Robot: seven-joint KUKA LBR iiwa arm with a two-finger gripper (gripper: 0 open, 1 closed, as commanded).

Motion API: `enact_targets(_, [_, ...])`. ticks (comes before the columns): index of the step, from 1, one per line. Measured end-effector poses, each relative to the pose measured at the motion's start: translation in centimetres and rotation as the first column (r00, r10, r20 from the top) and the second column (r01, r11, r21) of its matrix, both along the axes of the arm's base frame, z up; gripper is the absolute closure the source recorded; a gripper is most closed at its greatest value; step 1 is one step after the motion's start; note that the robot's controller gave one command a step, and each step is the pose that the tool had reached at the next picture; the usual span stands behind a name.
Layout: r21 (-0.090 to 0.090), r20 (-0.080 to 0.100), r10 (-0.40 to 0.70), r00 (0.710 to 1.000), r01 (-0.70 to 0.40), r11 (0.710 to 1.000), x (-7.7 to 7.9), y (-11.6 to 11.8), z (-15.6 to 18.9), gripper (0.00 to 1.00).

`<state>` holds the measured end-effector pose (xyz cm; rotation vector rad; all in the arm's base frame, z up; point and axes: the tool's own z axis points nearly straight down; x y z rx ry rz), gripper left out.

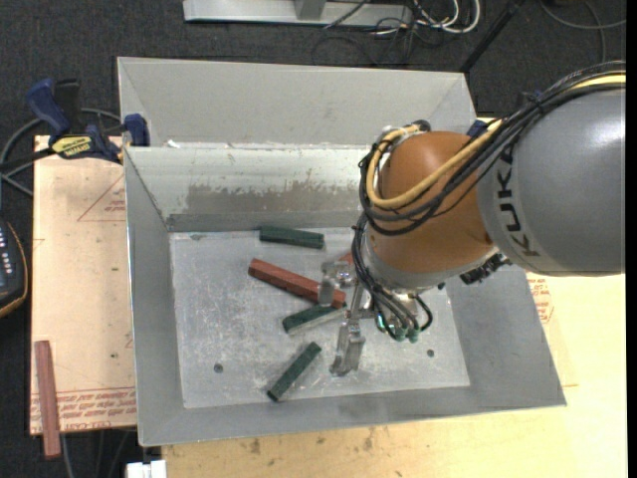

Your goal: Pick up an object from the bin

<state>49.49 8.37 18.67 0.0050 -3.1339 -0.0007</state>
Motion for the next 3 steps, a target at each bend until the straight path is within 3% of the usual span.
enact_targets(1, [0.001,0.018,0.217,0.976,-0.217,0.976,0.6,0.7,-11.6,0.0])
enact_targets(2, [0.001,0.013,0.216,0.976,-0.216,0.976,0.5,0.7,-11.5,1.0])
enact_targets(3, [0.003,0.011,-0.179,0.984,0.179,0.984,0.1,5.2,-11.6,1.0])
